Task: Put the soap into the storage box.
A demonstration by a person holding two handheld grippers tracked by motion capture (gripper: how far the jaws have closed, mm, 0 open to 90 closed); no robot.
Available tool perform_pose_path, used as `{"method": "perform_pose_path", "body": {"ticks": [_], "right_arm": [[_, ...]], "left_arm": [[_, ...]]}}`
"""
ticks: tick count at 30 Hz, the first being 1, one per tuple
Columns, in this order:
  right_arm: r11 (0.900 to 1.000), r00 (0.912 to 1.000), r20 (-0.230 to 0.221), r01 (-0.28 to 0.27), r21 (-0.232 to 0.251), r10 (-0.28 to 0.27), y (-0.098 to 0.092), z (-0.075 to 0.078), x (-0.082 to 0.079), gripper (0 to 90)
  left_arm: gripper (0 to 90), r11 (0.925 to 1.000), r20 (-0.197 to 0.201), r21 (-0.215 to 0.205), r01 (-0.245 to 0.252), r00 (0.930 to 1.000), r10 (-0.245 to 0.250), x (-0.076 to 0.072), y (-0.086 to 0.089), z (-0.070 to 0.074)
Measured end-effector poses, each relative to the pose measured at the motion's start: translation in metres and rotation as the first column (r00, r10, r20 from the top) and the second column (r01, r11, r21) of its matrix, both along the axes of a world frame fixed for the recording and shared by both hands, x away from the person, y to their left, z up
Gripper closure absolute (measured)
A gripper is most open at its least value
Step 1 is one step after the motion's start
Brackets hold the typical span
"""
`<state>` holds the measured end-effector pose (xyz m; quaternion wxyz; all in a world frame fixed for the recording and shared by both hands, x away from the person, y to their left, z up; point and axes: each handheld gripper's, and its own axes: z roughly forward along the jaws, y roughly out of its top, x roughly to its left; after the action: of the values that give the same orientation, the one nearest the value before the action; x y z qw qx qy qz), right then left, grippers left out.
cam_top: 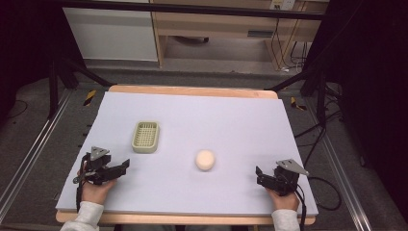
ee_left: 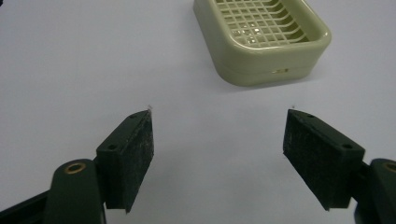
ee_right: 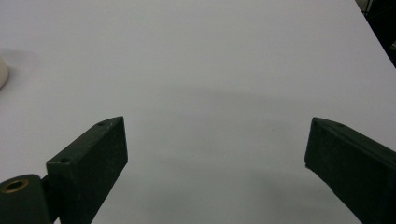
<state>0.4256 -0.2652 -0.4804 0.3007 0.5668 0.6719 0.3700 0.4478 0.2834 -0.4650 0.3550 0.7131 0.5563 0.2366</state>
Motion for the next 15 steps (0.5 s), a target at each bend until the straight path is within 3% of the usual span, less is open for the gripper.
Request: {"method": "perform_pose_path", "body": {"ticks": [15], "right_arm": [[1.000, 1.0000, -0.002, -0.004, -0.005, 0.004, 0.002, 0.000, 0.000, 7.2]], "left_arm": [[24.6, 0.9988, 0.007, -0.010, 0.047, 0.9989, -0.047, -0.004, -0.015, 0.004]]}}
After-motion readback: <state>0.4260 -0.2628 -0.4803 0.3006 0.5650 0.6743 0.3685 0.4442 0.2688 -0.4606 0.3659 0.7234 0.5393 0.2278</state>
